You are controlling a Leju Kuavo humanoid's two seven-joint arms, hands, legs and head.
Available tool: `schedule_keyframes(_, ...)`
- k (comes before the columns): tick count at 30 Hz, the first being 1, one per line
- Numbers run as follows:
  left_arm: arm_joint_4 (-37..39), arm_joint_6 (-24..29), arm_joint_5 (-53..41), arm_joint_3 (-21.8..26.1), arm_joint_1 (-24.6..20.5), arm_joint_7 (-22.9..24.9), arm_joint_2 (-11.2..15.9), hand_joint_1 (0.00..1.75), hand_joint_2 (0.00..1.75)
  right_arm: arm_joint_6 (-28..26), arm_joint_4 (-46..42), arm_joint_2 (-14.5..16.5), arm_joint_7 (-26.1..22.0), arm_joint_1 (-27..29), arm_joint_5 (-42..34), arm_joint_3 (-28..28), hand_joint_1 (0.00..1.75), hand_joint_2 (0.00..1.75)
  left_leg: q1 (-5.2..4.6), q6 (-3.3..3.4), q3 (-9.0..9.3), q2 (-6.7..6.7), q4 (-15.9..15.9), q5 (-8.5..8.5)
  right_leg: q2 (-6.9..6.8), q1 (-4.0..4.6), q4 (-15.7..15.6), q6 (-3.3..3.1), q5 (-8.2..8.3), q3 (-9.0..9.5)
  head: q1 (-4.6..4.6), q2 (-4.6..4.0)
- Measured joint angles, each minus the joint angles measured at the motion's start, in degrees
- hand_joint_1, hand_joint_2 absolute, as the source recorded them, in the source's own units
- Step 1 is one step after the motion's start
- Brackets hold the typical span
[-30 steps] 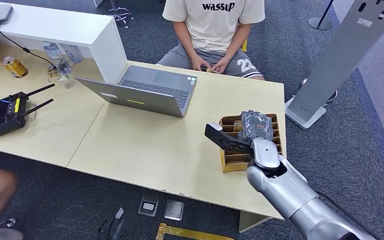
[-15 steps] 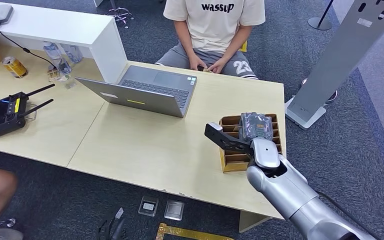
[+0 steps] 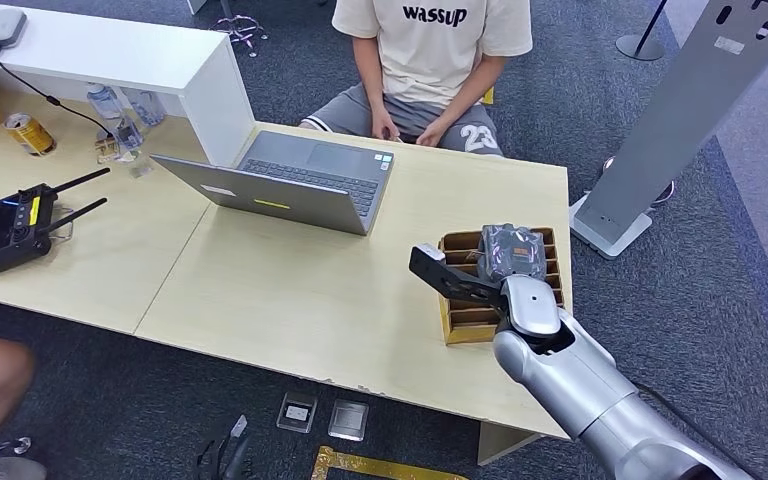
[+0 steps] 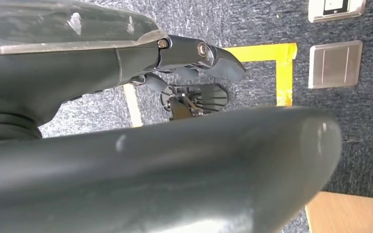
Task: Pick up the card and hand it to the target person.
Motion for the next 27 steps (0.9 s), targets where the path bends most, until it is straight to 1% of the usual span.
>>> schedule_keyframes(11,0.01,0.04,0.19,0.00,0.01,-0.54,0.00,0.00,0.00,-0.31,-0.26,-0.02,-0.28,-0.23,-1.22,-0.01,1.61,1.75,0.00,0.00,-0.01,0.00,0.00,0.00,0.00,0.00,0.00,0.00,0.00,0.00,0.00,0.00)
schedule_keyframes(15,0.01,0.26,0.67,0.00,0.01,-0.41,0.01,0.00,0.00,-0.43,-2.41,-0.46,0.46,-0.54,-2.61,-0.13,1.61,1.75,0.00,0.00,-0.02,0.00,0.00,0.00,0.00,0.00,0.01,0.00,0.00,-0.02,-0.01,0.00)
schedule_keyframes(18,0.01,0.37,1.08,0.02,0.04,-0.34,0.02,0.00,0.00,-0.33,-6.89,-1.59,2.54,-0.76,-3.40,-0.78,1.61,1.75,0.00,0.00,-0.03,0.00,0.00,0.00,0.00,0.00,0.00,0.00,0.00,-0.02,-0.01,0.00)
schedule_keyframes(22,0.01,0.60,1.52,0.07,0.14,-0.17,0.06,0.00,0.00,0.84,-16.14,-3.86,5.49,-0.80,-4.09,-2.62,1.61,1.75,0.00,0.00,-0.02,0.00,0.00,0.00,0.00,0.00,0.00,0.00,0.00,-0.02,0.00,0.00)
schedule_keyframes(27,0.01,0.74,1.81,0.13,0.26,-0.08,0.18,0.00,0.00,2.32,-29.37,-6.69,6.41,-0.09,-5.61,-5.62,1.61,1.75,0.00,0.00,0.00,0.00,0.01,0.00,0.01,0.00,0.00,0.00,0.00,-0.02,-0.01,0.00)
